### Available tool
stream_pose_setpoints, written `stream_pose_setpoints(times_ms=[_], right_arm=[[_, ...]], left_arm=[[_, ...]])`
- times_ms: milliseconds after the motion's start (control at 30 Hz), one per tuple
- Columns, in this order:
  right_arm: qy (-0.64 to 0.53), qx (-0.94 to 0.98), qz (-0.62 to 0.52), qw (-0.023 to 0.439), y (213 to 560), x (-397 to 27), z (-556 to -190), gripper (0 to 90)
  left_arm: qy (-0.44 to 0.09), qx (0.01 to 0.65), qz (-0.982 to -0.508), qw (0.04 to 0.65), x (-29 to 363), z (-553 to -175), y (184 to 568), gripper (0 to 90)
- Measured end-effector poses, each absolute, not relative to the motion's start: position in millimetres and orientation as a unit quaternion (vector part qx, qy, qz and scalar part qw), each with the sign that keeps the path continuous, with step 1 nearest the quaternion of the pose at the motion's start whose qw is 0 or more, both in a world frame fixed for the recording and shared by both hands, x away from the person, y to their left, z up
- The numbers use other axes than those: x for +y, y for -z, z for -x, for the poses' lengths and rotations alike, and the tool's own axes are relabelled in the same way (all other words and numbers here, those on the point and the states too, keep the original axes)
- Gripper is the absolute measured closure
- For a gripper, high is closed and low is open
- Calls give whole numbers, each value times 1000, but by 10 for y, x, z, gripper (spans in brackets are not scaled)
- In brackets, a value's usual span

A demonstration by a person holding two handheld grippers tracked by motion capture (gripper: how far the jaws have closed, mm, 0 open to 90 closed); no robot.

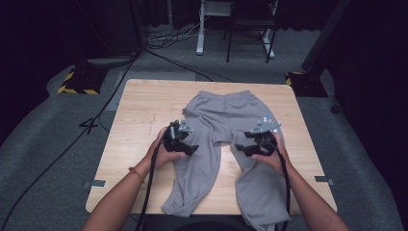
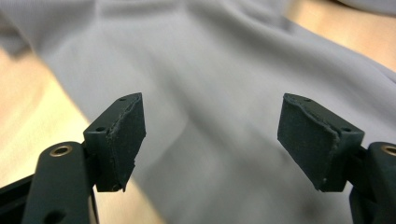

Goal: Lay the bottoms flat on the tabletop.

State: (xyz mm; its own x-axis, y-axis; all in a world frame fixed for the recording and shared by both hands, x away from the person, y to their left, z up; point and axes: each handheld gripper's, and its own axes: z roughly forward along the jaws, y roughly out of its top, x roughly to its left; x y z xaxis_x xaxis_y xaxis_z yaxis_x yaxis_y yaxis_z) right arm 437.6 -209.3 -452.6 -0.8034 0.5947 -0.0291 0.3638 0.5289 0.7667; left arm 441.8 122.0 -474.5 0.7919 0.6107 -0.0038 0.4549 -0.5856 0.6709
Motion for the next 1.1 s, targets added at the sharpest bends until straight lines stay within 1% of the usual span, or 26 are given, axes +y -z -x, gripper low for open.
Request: stream_pose_setpoints(times_ms=[67, 100, 167, 233, 300, 400, 567, 667, 800, 933, 967, 1033, 1100], right_arm=[[-413, 870, -241, 120, 4490, -1898, -4106, 356], [-422, 875, -216, 101, 4481, -1764, -3941, 371], [-425, 884, -176, 82, 4481, -1566, -3721, 409], [-422, 896, -128, 57, 4500, -1345, -3497, 432], [-418, 904, -84, 33, 4531, -1147, -3305, 451], [-414, 910, -25, -4, 4600, -865, -3080, 466], [-405, 913, 24, -37, 4708, -579, -2981, 483], [-387, 921, 33, -39, 4796, -492, -3001, 502], [-370, 928, 20, -30, 4906, -490, -3097, 626], [-368, 930, 16, -13, 4887, -557, -3155, 798], [-366, 930, 18, -10, 4875, -582, -3155, 826], [-368, 929, 25, -12, 4834, -656, -3150, 852], [-377, 926, 29, -11, 4763, -767, -3136, 856]], left_arm=[[-106, 291, -890, 336, 1286, -4243, 4786, 243], [-109, 288, -893, 328, 1296, -4198, 4808, 238], [-112, 287, -895, 322, 1309, -4123, 4873, 239], [-110, 289, -897, 316, 1325, -4102, 4922, 240], [-99, 299, -891, 326, 1372, -4119, 4945, 234], [-111, 309, -880, 345, 1424, -4173, 4988, 221], [-123, 323, -868, 356, 1431, -4277, 5019, 213], [-128, 339, -862, 353, 1427, -4363, 5018, 214], [-136, 362, -851, 355, 1471, -4494, 5027, 211], [-139, 376, -846, 352, 1528, -4596, 5027, 211], [-144, 379, -845, 350, 1545, -4617, 5024, 211], [-144, 385, -842, 350, 1564, -4639, 5026, 211], [-146, 386, -841, 350, 1567, -4639, 5026, 211]])
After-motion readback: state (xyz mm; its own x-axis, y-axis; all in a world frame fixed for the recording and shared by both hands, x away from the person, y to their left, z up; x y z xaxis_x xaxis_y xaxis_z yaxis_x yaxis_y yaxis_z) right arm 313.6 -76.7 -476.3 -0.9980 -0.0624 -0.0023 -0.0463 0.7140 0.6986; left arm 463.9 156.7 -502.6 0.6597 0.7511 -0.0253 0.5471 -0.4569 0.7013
